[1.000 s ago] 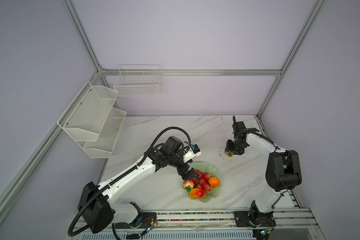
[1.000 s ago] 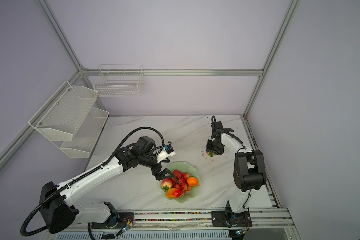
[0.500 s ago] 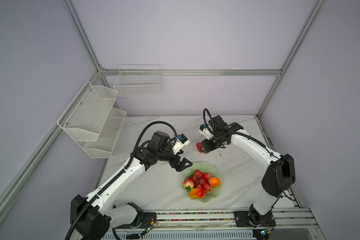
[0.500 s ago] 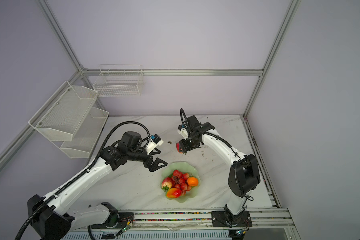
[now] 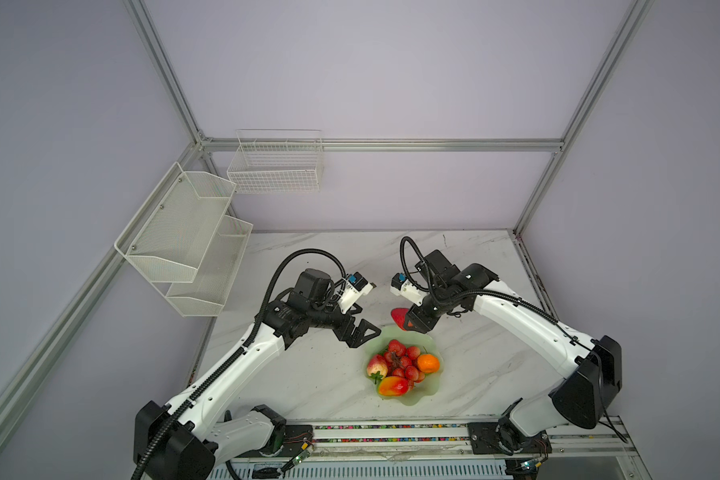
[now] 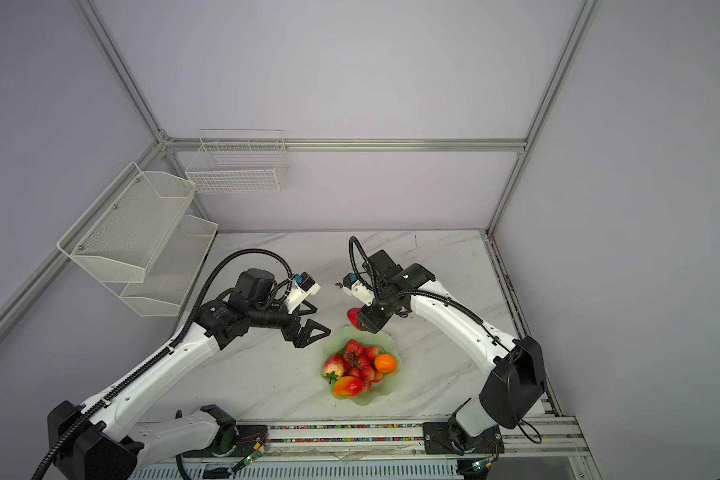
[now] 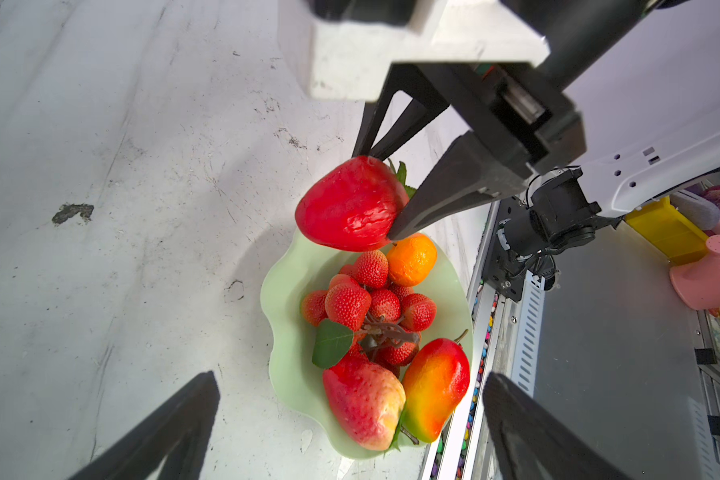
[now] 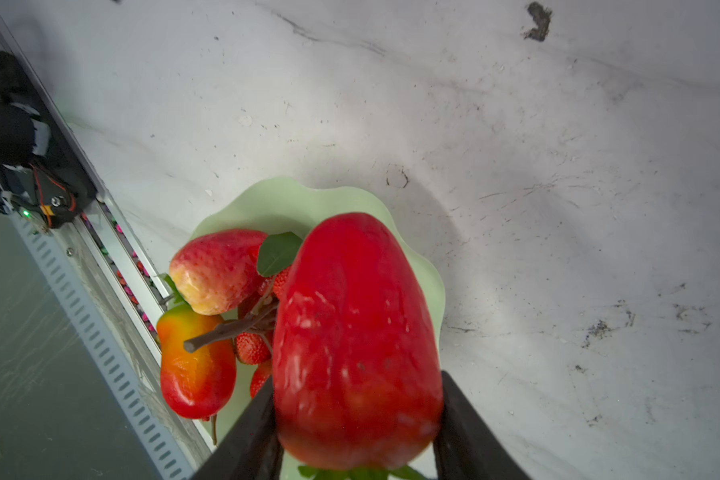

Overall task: Place and organize the fake fruits in the fruit bowl
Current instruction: 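Carry the strawberry with the right gripper over the bowl, then open the right gripper to drop the strawberry into the bowl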

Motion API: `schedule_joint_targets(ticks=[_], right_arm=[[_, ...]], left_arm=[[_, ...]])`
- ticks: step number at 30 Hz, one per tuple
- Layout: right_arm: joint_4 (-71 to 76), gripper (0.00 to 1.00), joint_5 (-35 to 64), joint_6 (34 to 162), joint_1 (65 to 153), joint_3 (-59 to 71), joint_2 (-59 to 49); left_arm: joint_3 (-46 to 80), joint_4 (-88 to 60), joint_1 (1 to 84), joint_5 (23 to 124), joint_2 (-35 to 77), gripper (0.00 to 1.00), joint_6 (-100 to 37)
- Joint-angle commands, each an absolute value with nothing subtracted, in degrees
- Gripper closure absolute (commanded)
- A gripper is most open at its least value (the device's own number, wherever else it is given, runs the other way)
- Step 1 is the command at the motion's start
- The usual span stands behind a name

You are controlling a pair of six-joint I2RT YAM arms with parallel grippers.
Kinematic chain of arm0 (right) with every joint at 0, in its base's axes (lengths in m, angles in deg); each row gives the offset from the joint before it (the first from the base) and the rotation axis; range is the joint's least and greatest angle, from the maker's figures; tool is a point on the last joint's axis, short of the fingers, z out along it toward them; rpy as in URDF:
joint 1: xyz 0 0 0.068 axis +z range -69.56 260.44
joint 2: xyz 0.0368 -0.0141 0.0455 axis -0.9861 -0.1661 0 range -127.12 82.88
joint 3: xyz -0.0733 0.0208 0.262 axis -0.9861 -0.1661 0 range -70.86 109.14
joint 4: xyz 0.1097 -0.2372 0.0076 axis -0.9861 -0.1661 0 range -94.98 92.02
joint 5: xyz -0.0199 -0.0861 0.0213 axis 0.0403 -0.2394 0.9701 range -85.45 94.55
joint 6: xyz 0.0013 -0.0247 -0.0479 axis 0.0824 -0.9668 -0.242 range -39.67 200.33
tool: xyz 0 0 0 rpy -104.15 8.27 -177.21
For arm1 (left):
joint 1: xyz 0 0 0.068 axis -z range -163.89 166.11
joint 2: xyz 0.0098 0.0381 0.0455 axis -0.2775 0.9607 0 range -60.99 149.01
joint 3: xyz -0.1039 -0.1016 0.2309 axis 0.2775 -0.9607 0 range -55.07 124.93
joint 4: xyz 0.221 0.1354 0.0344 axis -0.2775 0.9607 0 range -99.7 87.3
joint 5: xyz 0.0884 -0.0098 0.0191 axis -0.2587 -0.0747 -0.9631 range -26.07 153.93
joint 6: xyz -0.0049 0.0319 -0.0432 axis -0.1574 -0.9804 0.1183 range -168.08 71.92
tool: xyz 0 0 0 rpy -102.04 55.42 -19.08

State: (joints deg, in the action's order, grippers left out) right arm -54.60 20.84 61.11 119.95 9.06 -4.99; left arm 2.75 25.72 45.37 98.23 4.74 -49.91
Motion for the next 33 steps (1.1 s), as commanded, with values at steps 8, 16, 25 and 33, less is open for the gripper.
schedule_joint_targets(ticks=[8,16,25,33], right_arm=[[-55.7,0.45,16.5,53.9,121.3,6.3,-8.4],[-53.7,0.44,13.9,52.4,121.9,5.2,-11.4],[-53.0,0.38,12.8,51.9,122.5,4.6,-12.6],[-54.0,0.36,11.5,51.3,122.5,4.8,-13.2]], left_arm=[[-1.6,24.1,44.9,99.1,0.2,0.0,-47.3],[-1.7,23.9,44.9,99.9,0.7,0.0,-47.6],[-1.1,23.9,44.9,100.4,1.8,0.0,-48.0],[-1.3,23.9,44.9,100.6,1.9,0.0,-49.2]])
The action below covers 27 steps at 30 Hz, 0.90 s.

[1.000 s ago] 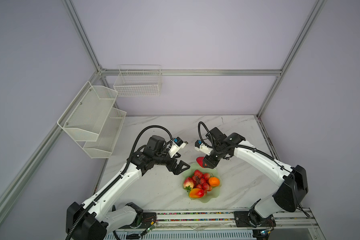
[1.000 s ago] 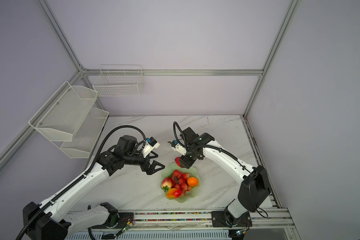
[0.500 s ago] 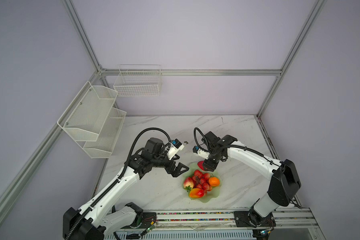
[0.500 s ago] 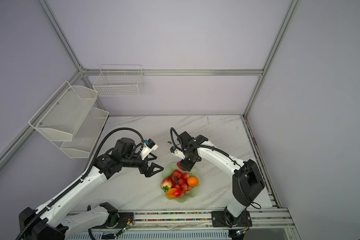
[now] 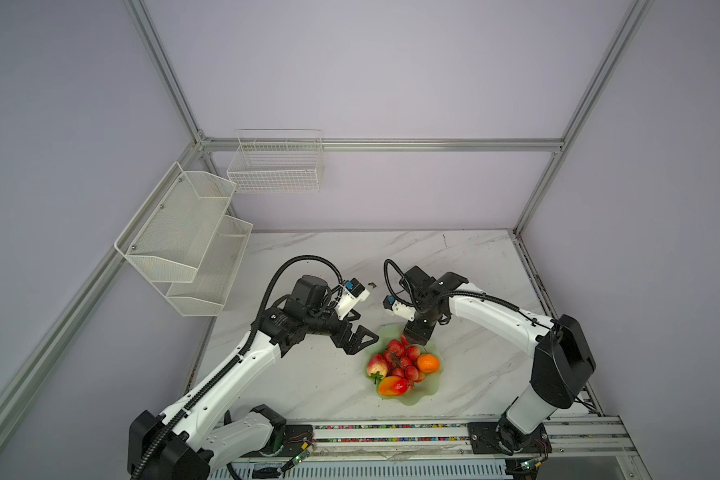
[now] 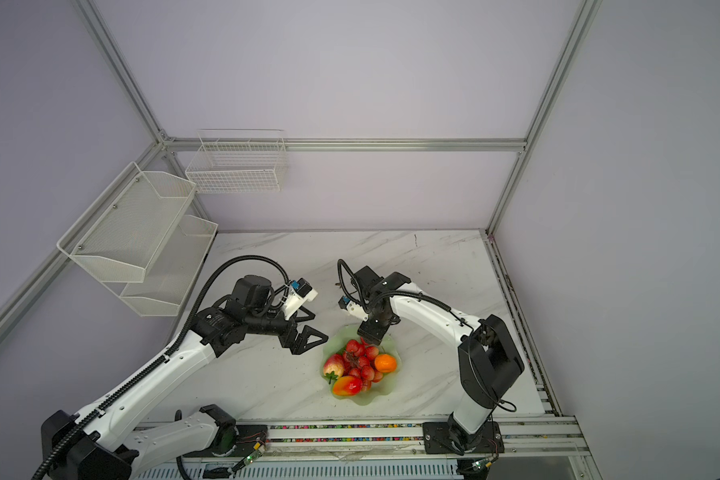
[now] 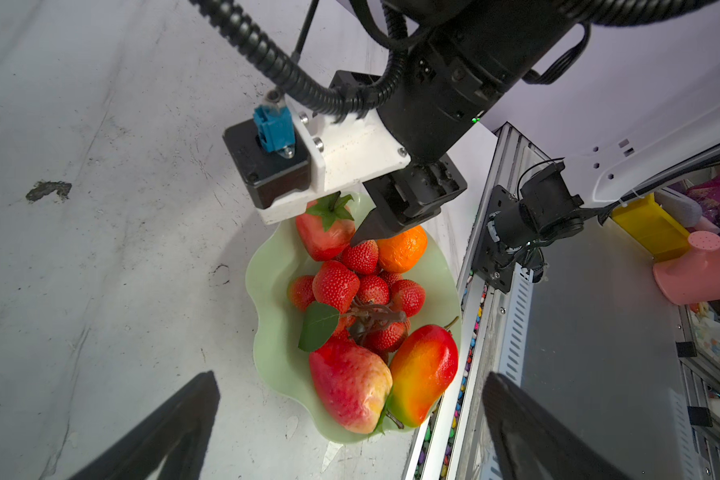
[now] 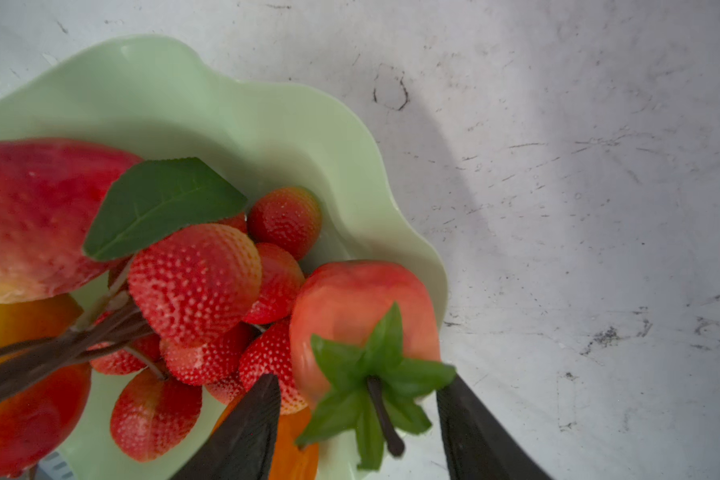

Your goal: Place and organize the fake fruits in the fruit bowl

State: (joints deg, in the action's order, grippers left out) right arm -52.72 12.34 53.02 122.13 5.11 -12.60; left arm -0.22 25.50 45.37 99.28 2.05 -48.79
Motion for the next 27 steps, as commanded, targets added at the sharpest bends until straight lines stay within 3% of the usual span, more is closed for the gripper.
schedule_joint_targets(ticks=[1,9,13,17,20,24,27], right_arm=[[-54.2,0.35,11.5,51.3,122.5,5.1,-13.2],[-59.0,0.22,9.5,55.5,122.5,10.0,-10.1],[-61.7,0.1,5.8,57.3,122.3,10.6,-7.2],[-56.3,0.03,9.5,58.3,121.3,12.9,-3.0],[-46.4,0.02,6.0,66.7,117.3,12.7,-2.7],[-33.3,0.03,12.1,84.9,97.6,5.8,-6.9],[-15.8,0.03,2.9,93.9,91.4,-6.8,-2.5]], left_arm=[[-1.2,23.9,44.9,100.7,2.0,0.0,-49.2],[-0.4,23.5,44.6,99.1,0.2,0.0,-48.5],[-0.1,21.5,43.7,87.7,-2.1,0.0,-47.1],[-0.4,18.8,40.0,81.3,-2.2,0.0,-45.5],[-1.4,16.6,35.9,68.9,-0.5,0.0,-42.6],[-6.8,11.4,28.8,41.5,0.5,0.0,-41.7],[-16.5,-2.0,25.9,31.5,-0.9,0.0,-47.0]])
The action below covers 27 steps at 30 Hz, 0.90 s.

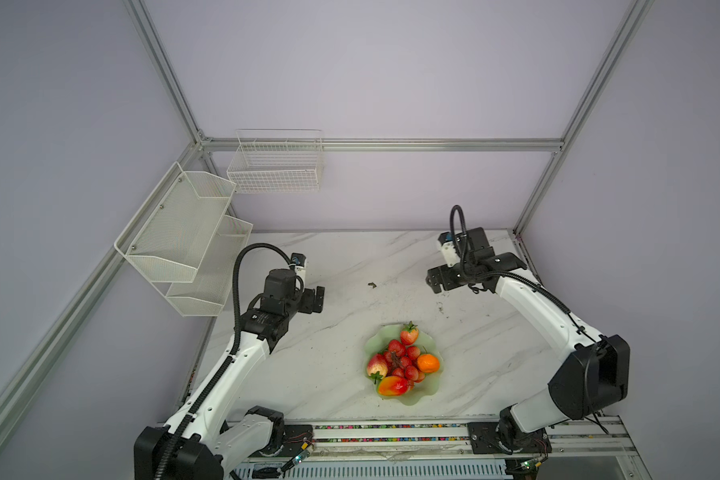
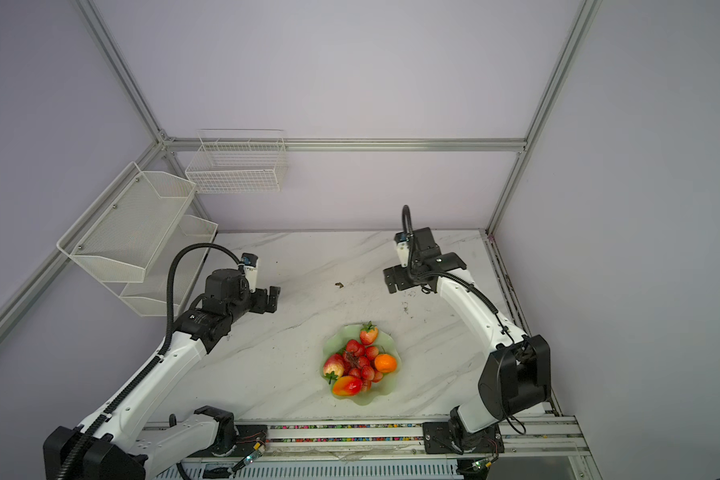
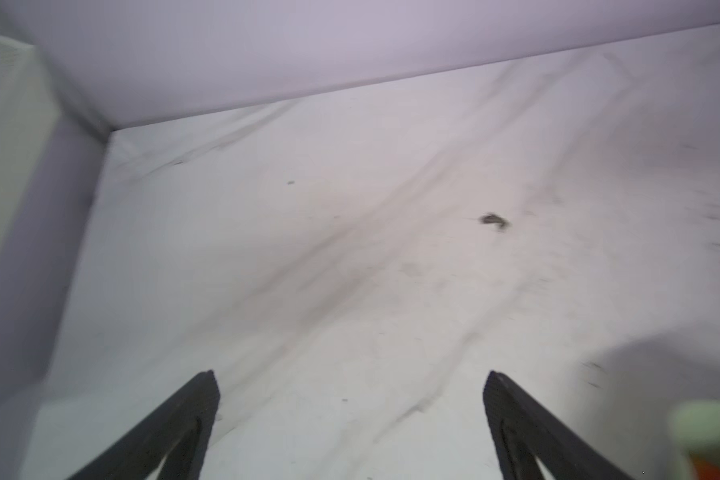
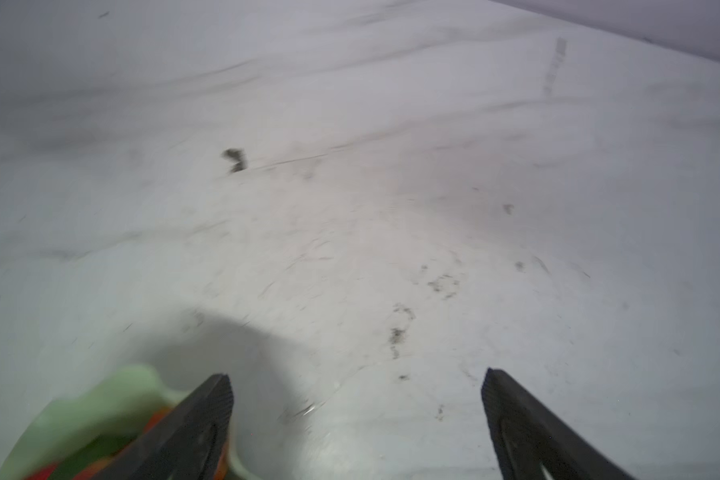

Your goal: Place and organize the fake fruits in the fruit bowl

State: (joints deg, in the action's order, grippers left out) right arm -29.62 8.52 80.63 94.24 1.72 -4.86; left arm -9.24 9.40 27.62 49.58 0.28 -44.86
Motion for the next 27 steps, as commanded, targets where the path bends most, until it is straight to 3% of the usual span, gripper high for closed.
schedule_joint_targets(ticks=[1,4,6,7,9,12,15,17,18,21,23,27], right_arm=[[-7.9,0.03,-4.5,96.0,91.2,-12.9,0.7],[21.8,0.03,-18.6,96.1,91.2,-34.7,12.7],[48.9,0.03,-20.8,90.0,91.2,-50.5,16.9],[62.4,0.03,-20.5,87.0,91.2,-56.9,15.8],[74.2,0.03,-21.3,83.1,91.2,-61.0,10.2],[68.2,0.03,-17.6,83.2,91.2,-54.9,4.9],[78.5,0.03,-12.9,78.1,91.2,-51.1,-6.4],[70.9,0.03,-10.8,75.8,91.5,-45.7,-9.2],[75.5,0.03,-10.6,73.6,91.2,-45.9,-12.3],[95.0,0.03,-6.0,73.0,89.8,-50.6,-21.3],[81.7,0.03,-8.7,75.7,89.5,-46.6,-18.4],[83.0,0.03,-9.5,75.1,88.8,-46.5,-19.1]], left_arm=[[-20.2,-7.3,25.3,30.8,-1.3,0.0,-47.9],[-30.9,-21.7,24.7,34.2,-1.9,0.0,-46.7],[-38.2,-35.4,24.5,37.6,-1.1,0.0,-45.9],[-41.8,-43.7,24.5,38.7,0.3,0.0,-45.5],[-43.0,-51.7,24.2,40.3,3.6,0.0,-46.4],[-39.1,-54.9,23.3,43.2,11.5,0.0,-48.2],[-36.9,-64.0,21.9,47.1,21.5,0.0,-51.6],[-37.2,-71.5,19.6,50.1,28.6,0.0,-50.7],[-38.2,-77.8,18.5,50.8,31.6,0.0,-50.9],[-37.2,-67.4,16.3,55.0,26.7,0.0,-47.2],[-37.2,-72.2,15.9,55.7,29.6,0.0,-48.3],[-33.5,-62.9,15.7,55.9,28.2,0.0,-47.1]])
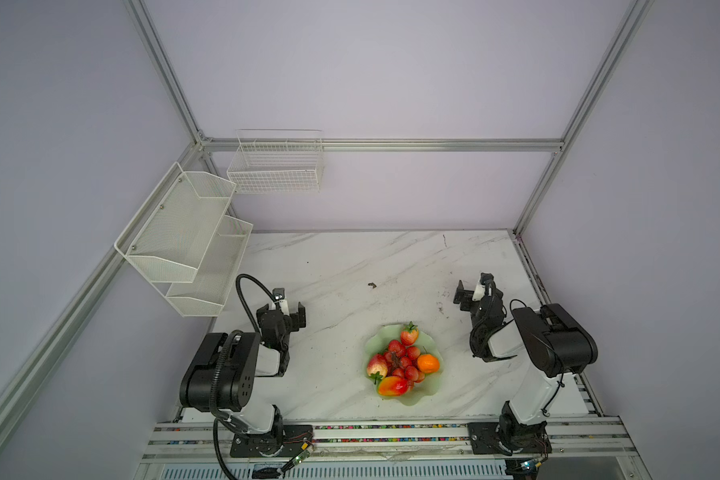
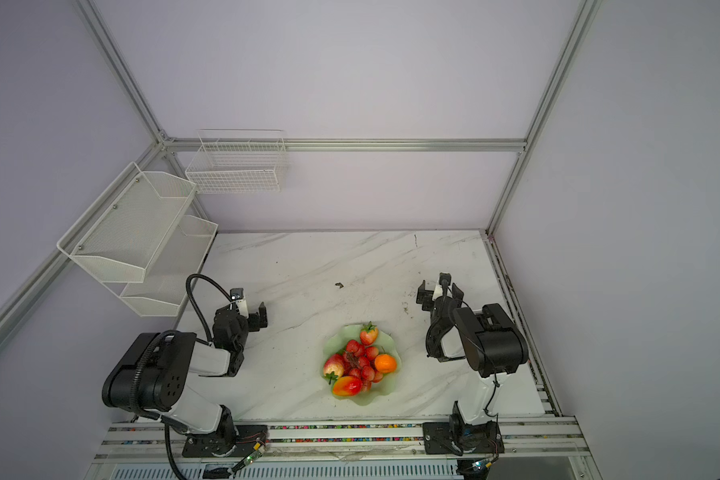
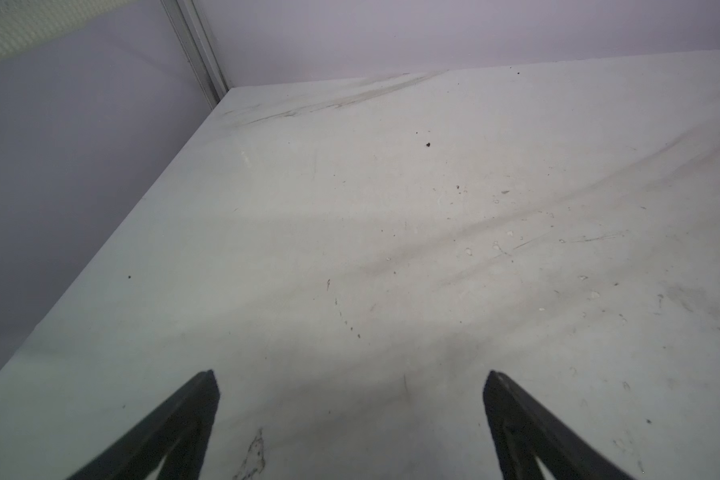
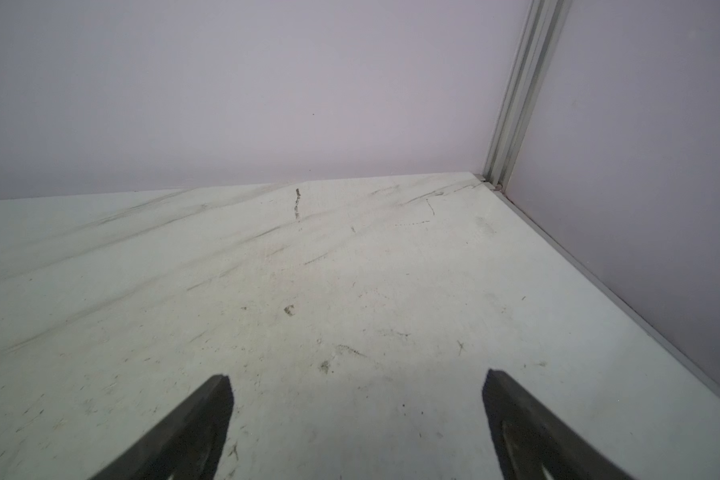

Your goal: Place and organize the fake fruits in the fruit bowl

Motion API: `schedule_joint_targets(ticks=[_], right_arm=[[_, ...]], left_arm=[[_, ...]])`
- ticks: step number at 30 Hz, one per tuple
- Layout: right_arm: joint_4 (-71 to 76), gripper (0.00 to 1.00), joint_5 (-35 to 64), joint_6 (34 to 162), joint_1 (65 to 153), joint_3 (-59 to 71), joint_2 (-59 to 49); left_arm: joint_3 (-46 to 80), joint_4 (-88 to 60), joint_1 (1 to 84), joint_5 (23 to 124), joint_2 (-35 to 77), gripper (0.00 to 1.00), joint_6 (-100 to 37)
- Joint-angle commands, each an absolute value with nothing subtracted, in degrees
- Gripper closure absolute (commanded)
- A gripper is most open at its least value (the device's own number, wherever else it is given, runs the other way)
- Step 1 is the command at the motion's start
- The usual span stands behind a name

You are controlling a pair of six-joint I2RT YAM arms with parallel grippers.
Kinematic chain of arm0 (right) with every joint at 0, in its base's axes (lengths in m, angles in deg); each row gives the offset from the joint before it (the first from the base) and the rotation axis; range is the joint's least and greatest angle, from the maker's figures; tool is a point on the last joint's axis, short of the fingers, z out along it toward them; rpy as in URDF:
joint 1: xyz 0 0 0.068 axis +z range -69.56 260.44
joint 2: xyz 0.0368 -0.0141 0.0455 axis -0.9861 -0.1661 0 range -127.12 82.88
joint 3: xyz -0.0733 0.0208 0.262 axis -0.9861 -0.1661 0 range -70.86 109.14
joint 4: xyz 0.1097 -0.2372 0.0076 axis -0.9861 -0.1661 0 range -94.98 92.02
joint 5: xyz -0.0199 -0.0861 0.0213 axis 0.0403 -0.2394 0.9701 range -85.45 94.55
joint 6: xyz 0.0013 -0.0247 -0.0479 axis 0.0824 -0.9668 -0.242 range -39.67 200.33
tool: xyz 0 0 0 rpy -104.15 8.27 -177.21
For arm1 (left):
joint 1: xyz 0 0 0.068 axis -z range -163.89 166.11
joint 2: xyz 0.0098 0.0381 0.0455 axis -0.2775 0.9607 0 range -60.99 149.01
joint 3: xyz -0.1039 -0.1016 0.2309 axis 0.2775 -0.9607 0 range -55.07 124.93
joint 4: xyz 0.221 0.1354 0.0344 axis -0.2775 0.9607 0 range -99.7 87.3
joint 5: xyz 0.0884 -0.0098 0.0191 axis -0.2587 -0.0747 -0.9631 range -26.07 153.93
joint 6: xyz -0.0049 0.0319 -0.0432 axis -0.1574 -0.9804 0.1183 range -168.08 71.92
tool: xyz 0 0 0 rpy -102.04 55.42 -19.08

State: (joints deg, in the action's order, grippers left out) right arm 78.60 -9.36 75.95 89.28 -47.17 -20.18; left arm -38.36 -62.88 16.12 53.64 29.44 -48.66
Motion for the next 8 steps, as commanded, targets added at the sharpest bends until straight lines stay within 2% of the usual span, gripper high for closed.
schedule_joint_targets(ticks=[1,6,8], right_arm=[[83.8,0.03,-9.9,75.1,88.8,-46.6,-19.3],[79.5,0.03,-6.9,76.9,87.8,-44.6,-19.5],[82.2,0.03,-9.5,75.9,88.0,-46.2,-19.1]], left_arm=[[-33.6,-64.0,15.7,56.2,28.7,0.0,-47.8],[-33.6,-64.4,15.6,56.5,29.1,0.0,-48.0],[-33.6,-64.3,15.7,56.5,29.0,0.0,-48.0]])
